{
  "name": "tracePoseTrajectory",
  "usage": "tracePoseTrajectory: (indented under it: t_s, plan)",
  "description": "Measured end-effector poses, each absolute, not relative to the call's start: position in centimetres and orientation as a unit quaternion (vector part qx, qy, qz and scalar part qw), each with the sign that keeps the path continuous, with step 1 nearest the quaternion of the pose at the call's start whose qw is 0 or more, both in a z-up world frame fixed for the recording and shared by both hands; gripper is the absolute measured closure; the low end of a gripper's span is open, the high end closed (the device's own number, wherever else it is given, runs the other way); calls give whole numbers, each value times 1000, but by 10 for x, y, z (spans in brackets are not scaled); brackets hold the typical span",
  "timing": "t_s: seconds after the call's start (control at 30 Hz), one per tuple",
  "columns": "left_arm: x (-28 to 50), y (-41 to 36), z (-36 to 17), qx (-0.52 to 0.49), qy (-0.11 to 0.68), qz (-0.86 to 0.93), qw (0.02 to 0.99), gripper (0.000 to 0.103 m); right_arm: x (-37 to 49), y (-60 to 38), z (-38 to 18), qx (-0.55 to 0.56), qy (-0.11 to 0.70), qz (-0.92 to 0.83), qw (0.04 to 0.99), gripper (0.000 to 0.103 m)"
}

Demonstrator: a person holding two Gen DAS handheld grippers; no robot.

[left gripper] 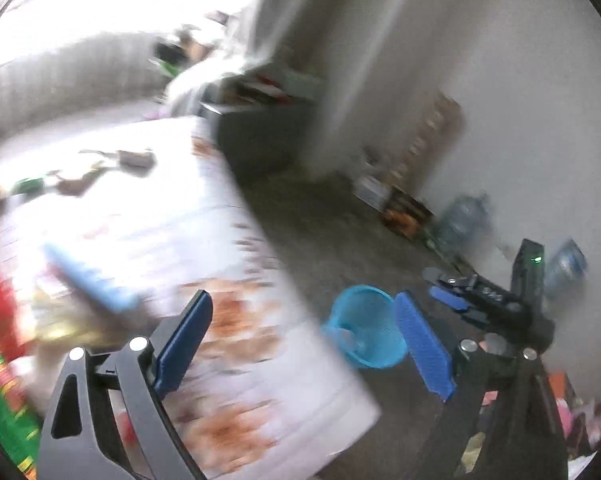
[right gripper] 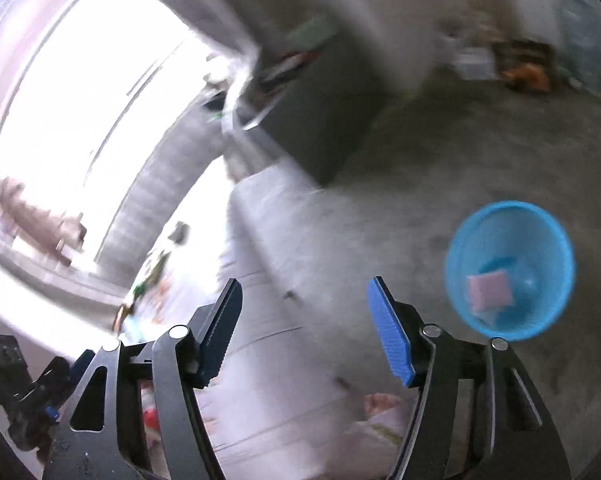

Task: Collect trash
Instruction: 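Move both tools back to the table toward the blue-and-white box, then grasp the blue-and-white medicine box with right tool while left tool grasps a clear plastic bag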

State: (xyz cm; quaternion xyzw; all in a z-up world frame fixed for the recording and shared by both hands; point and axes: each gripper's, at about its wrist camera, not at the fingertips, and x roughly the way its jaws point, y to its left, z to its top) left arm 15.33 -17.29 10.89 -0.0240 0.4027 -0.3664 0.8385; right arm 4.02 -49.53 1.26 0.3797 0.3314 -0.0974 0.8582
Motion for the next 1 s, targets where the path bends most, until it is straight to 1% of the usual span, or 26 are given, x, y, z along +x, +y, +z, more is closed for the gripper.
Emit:
tracePoseTrajectory:
  t_s: [0.1,0.17,0.23,0.3,0.33,0.4,0.47,0.5,0.53,0.63,0.73,0.8,0.97,1.0]
  plan:
    - [149,-121,109,-50,388,-339,856,13,77,-457,9,385,354,-5,852,43]
    - [153,-95,104,-82,401,-330,851,13,102,-433,5,397,374,54,836,43]
    - [160,-74,97,-122,415,-333,838,13,130,-401,5,381,387,99,833,44]
    - [166,-64,94,-147,420,-331,832,14,151,-372,10,354,399,120,837,46]
    - [170,-60,93,-161,414,-333,832,16,161,-359,11,343,403,133,838,47]
    - [178,-52,91,-190,411,-329,829,18,179,-336,12,334,407,167,834,48]
    - [186,-43,86,-218,417,-324,820,25,187,-322,12,333,409,182,830,49]
    - [192,-39,84,-230,421,-322,816,27,194,-316,11,326,412,187,830,50]
    - [197,-37,82,-241,424,-323,811,31,197,-312,10,319,416,188,831,52]
    - [207,-34,81,-264,419,-333,803,35,207,-297,9,296,430,191,831,57]
    - [215,-34,82,-258,408,-322,814,37,211,-286,7,268,440,196,835,61]
    - [221,-33,78,-250,408,-311,821,40,218,-280,2,268,445,202,830,63]
    - [240,-34,54,-251,451,-272,812,56,221,-274,-5,255,457,196,829,70]
    - [243,-33,50,-255,457,-268,809,57,221,-272,-6,250,458,193,831,72]
